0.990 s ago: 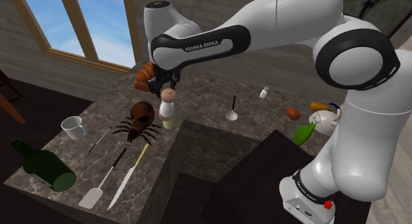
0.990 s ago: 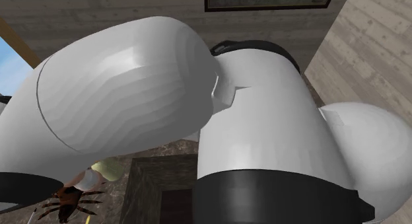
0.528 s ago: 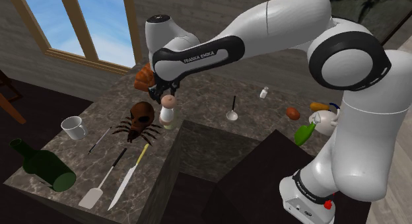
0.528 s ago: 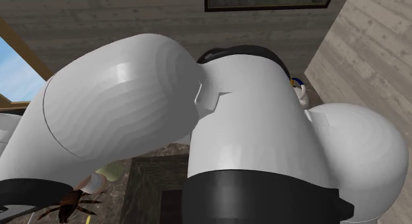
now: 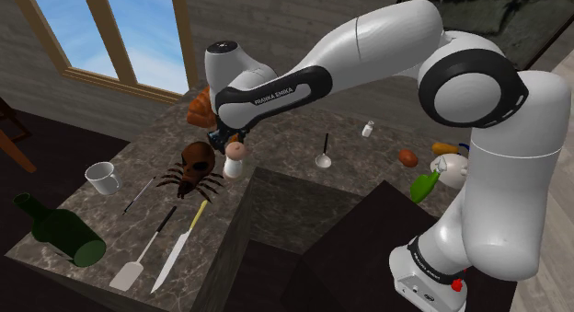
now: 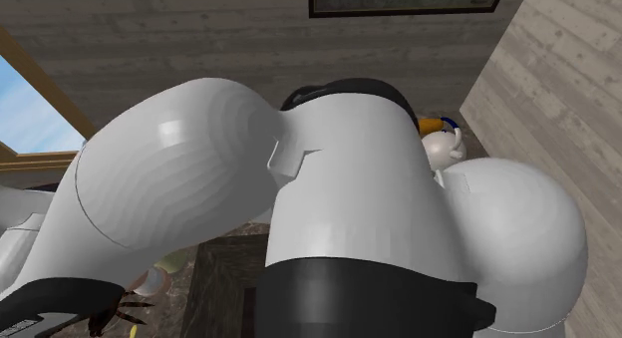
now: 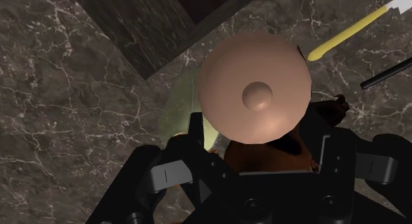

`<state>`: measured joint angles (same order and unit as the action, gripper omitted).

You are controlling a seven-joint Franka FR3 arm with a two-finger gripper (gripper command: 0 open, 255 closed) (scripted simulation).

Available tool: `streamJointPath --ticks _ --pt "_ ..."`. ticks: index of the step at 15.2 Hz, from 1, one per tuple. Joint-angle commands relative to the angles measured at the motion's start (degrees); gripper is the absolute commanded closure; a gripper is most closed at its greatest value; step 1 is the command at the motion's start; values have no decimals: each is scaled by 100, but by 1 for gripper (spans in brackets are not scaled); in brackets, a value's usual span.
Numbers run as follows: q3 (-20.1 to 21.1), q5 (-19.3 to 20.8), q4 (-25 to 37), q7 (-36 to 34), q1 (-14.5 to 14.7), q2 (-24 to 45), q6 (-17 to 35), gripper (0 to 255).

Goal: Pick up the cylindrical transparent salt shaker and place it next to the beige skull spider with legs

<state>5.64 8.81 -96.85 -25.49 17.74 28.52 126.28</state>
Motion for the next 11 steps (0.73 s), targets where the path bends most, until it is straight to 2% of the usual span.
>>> streamJointPath --ticks 1,11 --pt "-9 18 -18 -18 6 95 117 255" --pt "-61 105 -132 -107 34 543 673 255"
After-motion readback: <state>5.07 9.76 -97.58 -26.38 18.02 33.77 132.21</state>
